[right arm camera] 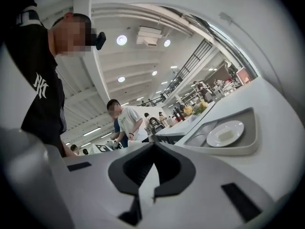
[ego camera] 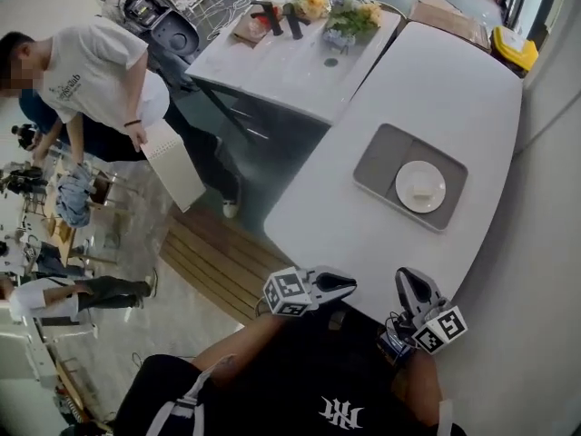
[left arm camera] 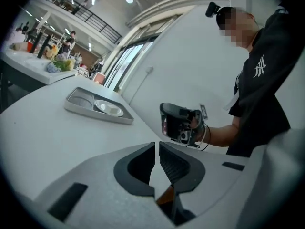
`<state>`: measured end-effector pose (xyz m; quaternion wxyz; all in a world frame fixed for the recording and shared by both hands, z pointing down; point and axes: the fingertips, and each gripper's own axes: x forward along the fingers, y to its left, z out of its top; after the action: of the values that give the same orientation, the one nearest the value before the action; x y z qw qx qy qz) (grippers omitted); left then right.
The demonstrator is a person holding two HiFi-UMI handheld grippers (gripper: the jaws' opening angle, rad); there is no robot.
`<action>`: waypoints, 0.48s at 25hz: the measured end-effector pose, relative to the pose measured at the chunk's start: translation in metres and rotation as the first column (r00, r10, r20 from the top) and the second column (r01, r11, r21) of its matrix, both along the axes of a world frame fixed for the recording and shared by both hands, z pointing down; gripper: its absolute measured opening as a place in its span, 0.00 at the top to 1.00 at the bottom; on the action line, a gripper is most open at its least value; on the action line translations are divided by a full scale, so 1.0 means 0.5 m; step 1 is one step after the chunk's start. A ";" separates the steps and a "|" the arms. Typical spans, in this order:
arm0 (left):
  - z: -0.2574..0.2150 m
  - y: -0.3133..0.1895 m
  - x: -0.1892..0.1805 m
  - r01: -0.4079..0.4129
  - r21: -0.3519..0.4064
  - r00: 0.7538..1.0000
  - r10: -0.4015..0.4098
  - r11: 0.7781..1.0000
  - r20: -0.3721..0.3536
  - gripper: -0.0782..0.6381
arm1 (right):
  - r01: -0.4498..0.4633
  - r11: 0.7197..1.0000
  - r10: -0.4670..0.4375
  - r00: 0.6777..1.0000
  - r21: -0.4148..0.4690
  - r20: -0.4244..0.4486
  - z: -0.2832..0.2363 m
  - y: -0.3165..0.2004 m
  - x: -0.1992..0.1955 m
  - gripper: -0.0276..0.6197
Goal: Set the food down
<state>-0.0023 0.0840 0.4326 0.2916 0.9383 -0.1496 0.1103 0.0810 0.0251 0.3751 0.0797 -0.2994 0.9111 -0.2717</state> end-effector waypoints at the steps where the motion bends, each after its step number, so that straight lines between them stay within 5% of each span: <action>1: -0.003 0.005 -0.004 0.004 0.006 1.000 -0.004 1.000 0.003 0.85 | 0.017 1.000 -0.017 1.000 0.007 0.002 0.003 -0.004 -0.014 0.95; 6: -0.045 -0.013 -0.047 0.044 0.095 0.998 -0.048 0.994 0.037 0.85 | 0.093 0.993 -0.094 0.996 0.070 0.006 -0.007 0.003 -0.077 0.95; 12: -0.106 0.011 -0.092 0.027 0.191 1.000 -0.028 0.981 0.000 0.85 | 0.032 0.994 -0.027 0.999 0.101 -0.046 -0.050 0.083 -0.101 0.95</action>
<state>-0.0484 0.0896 0.3797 0.2017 0.9596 -0.1728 0.0927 0.0305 0.0667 0.3498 0.0704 -0.2875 0.9296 -0.2195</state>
